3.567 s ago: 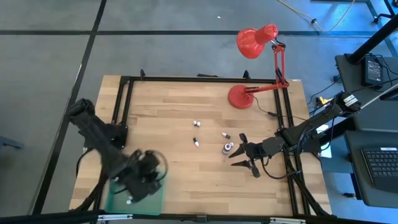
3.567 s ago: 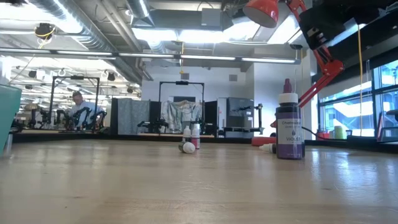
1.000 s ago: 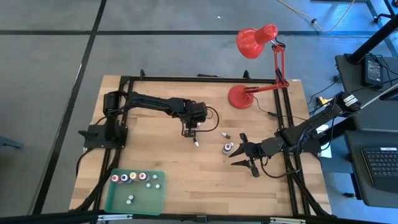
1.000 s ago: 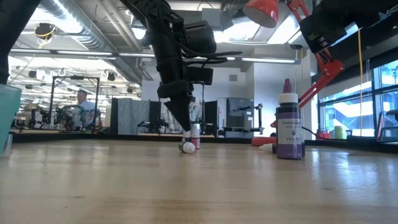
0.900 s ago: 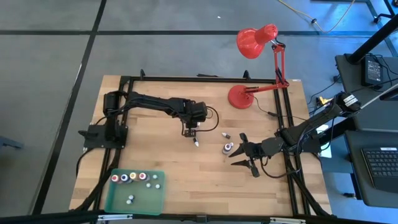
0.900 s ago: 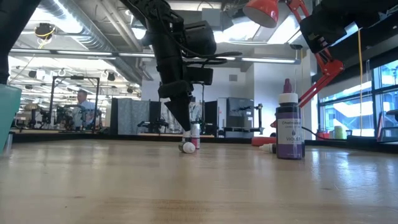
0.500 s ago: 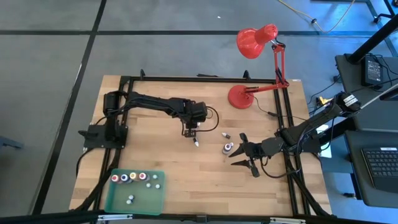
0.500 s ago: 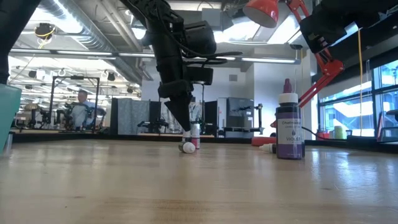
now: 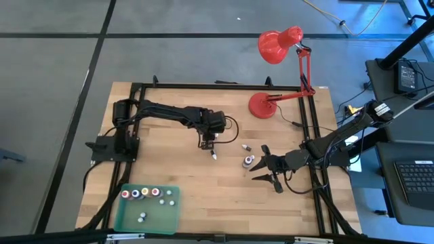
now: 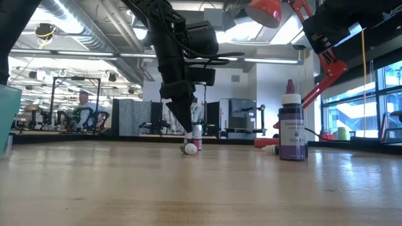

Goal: Pick & Place food coloring
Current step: Put the black food coloring into the blue bin

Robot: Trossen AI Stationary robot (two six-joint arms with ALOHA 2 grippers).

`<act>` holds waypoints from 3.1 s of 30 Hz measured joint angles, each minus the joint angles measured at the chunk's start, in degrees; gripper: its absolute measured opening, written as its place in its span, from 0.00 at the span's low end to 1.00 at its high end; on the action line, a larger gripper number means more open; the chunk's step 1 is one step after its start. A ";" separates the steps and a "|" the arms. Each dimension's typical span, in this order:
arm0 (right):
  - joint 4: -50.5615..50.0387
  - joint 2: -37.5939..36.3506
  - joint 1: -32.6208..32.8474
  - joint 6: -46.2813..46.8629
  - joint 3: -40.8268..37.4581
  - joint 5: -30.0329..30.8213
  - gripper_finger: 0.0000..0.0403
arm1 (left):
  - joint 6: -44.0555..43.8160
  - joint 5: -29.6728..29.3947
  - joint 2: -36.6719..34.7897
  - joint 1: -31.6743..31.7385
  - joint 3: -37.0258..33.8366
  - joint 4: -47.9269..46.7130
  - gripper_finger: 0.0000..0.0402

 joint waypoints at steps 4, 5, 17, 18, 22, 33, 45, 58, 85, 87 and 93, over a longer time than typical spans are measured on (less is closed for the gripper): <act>0.00 -0.02 0.00 -0.01 0.00 0.00 0.39 | 0.02 0.35 0.61 0.00 0.09 0.17 0.33; 0.00 0.00 0.00 -0.03 0.00 0.00 0.39 | 0.02 0.37 0.98 0.00 0.09 0.03 0.33; -0.25 -0.01 0.01 -0.15 0.00 0.00 0.39 | 1.99 0.52 2.21 0.05 0.02 0.09 0.32; -0.28 -0.02 0.00 -0.16 0.00 0.00 0.39 | 2.05 0.52 2.21 0.04 0.02 0.11 0.31; -0.35 0.00 0.01 -0.16 0.00 0.00 0.39 | 2.08 0.52 2.21 0.05 0.02 0.43 0.28; -0.42 -0.01 0.00 -0.18 0.00 0.00 0.39 | 2.05 0.52 2.12 0.04 0.02 0.48 0.16; -0.70 0.00 -0.01 -0.20 -0.02 0.00 0.39 | -8.40 3.61 -4.55 -5.06 0.00 -8.42 0.16; -0.86 0.00 0.00 0.01 0.00 0.00 0.39 | -31.72 11.11 -10.61 -29.18 0.00 -13.17 0.16; -0.81 0.00 0.00 -0.45 0.00 1.22 0.39 | -106.32 -4.51 -10.97 -73.25 0.00 -21.36 0.16; -0.80 0.00 0.01 -0.44 0.00 1.22 0.39 | -111.63 -4.35 -10.97 -75.02 0.00 -23.28 0.16; -0.79 -0.01 0.01 -0.45 -0.01 1.22 0.39 | -125.93 -4.32 -10.93 -79.98 0.00 -25.90 0.16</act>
